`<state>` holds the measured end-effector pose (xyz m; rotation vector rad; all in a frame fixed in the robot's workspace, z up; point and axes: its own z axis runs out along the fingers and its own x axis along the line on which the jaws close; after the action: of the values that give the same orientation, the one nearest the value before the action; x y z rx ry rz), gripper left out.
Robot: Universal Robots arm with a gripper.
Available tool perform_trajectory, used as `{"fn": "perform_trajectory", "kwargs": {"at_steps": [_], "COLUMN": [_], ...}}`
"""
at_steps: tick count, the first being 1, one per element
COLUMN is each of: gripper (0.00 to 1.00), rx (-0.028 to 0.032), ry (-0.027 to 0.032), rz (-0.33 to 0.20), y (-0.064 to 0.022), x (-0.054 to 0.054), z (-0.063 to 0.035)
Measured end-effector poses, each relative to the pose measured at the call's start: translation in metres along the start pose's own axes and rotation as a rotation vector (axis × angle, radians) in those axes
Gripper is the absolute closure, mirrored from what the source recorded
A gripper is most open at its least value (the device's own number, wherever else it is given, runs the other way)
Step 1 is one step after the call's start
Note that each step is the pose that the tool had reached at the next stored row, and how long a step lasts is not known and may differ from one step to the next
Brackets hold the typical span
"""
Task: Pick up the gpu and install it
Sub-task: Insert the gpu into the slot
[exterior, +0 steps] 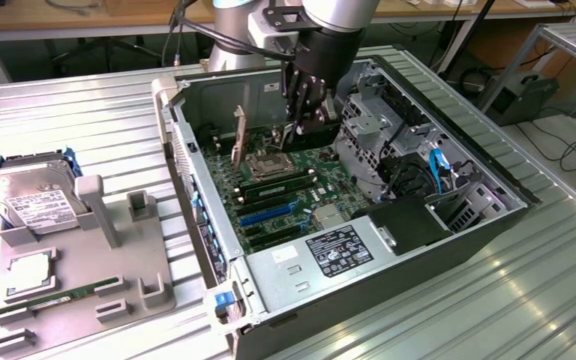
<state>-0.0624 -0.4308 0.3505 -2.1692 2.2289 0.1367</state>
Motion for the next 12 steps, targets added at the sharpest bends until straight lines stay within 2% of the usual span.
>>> {"fn": "perform_trajectory", "kwargs": {"at_steps": [12], "gripper": [0.74], "rx": [0.0], "ry": [0.0], "rz": [0.0], "y": [0.0016], "x": [0.0013], "z": [0.0016]}}
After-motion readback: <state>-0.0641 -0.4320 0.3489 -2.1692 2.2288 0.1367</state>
